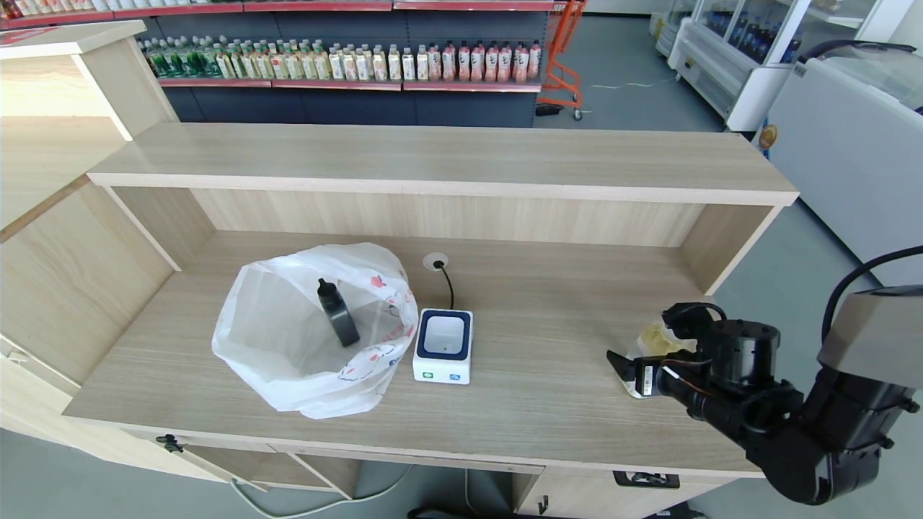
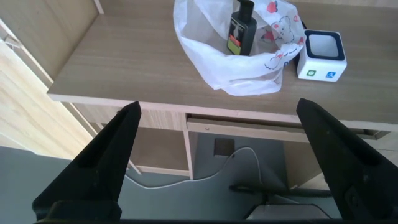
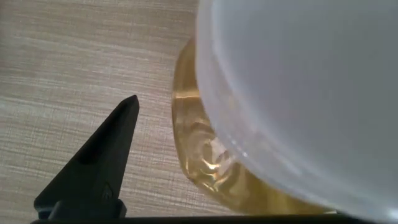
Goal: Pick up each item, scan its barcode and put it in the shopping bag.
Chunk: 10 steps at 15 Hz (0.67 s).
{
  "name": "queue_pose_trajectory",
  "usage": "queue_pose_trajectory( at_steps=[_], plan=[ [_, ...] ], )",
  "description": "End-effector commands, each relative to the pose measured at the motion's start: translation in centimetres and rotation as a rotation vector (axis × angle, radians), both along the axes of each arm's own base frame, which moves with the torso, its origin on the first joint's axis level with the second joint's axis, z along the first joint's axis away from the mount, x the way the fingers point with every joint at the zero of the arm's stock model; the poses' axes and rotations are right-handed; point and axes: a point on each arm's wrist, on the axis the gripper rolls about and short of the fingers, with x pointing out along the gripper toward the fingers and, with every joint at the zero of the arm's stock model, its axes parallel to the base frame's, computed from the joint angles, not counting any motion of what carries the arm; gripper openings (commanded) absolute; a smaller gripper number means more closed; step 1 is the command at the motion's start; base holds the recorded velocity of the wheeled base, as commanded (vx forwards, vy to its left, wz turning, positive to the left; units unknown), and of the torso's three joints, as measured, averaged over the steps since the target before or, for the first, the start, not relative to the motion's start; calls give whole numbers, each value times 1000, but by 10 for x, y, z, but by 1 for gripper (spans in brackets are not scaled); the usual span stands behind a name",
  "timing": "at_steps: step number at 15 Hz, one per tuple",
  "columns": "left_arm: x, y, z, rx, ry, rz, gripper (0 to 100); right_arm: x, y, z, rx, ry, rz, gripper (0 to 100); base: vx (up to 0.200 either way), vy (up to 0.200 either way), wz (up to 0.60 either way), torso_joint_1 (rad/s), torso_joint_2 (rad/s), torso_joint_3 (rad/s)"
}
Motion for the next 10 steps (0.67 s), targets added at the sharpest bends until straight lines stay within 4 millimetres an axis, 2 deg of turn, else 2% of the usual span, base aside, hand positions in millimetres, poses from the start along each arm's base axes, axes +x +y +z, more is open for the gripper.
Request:
queue_pose_trajectory(
  at_steps=[1, 10],
  plan=[
    [0, 0, 0, 0, 0, 0, 100, 1, 0, -4, -2, 9, 2, 0, 0, 0, 0, 0, 0, 0],
    [0, 0, 0, 0, 0, -1, 100, 15, 4, -6, -77, -48, 30, 0, 0, 0, 0, 0, 0, 0]
  ],
)
